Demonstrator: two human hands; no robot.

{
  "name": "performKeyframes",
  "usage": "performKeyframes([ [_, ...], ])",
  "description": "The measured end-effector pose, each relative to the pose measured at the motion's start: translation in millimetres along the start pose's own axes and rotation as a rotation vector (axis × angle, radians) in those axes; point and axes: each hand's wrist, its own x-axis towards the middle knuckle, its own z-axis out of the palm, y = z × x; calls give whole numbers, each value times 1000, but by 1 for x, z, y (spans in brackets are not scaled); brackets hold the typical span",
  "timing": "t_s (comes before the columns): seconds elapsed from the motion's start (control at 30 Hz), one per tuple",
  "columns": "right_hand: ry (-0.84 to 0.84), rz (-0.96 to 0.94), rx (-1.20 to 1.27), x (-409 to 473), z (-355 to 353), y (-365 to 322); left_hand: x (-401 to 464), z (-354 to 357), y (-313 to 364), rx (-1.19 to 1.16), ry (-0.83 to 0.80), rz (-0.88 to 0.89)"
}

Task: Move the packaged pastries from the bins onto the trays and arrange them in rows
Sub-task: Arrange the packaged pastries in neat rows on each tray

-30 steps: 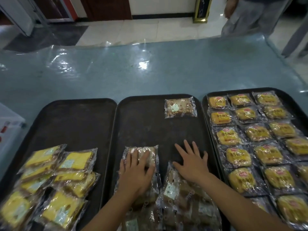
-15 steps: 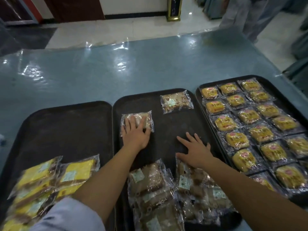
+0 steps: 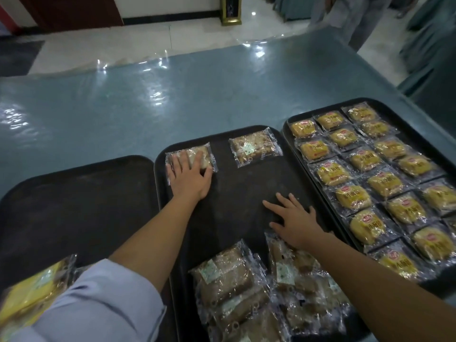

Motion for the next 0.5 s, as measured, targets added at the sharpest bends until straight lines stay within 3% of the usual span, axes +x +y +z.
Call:
performKeyframes([
  [0.2, -7, 12, 10, -3, -1, -2, 0, -9, 5, 3, -14, -9],
  [0.37, -3, 15, 35, -10, 0, -3, -39, -42, 28, -216, 41, 71],
  [0.5, -2, 20, 116, -23, -6, 0, -120, -66, 25, -503, -210, 152],
])
